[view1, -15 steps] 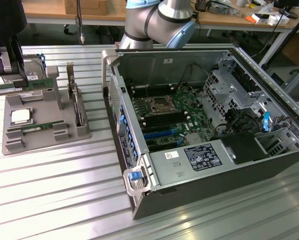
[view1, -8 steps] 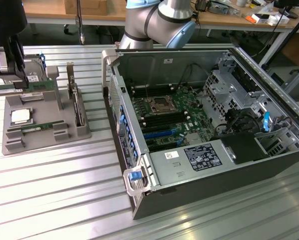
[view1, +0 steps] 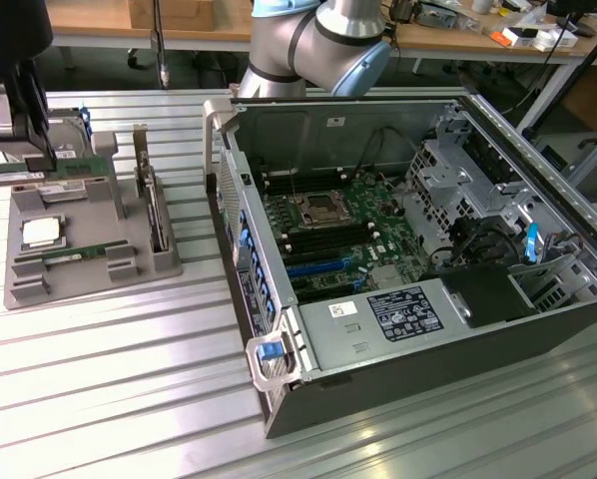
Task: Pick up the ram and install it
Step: 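Pick up the ram and move it above insertion slot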
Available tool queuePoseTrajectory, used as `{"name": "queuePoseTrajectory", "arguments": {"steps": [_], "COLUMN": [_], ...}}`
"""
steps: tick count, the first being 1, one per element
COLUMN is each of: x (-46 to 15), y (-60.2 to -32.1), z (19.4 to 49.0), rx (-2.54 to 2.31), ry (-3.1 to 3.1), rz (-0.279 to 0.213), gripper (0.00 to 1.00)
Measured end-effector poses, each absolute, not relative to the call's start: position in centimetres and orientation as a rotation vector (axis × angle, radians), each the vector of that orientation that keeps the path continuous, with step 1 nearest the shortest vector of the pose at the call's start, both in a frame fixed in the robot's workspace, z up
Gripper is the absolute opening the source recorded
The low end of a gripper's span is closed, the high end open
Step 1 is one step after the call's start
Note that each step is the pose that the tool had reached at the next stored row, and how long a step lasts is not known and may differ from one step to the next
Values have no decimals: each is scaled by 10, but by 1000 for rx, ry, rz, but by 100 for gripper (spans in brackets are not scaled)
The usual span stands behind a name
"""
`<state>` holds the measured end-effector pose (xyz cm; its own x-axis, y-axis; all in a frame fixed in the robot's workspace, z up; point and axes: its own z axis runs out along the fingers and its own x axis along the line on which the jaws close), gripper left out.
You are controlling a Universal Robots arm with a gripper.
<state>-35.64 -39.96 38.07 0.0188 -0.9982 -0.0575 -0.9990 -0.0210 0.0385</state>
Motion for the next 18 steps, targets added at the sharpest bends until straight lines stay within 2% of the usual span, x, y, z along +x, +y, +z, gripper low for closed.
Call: {"name": "queuePoseTrajectory", "arguments": {"steps": [18], "x": [-356], "y": [-400], "z": [395], "rx": [-2232], "ry": [2191], "rz": [106], "gripper": [13]}}
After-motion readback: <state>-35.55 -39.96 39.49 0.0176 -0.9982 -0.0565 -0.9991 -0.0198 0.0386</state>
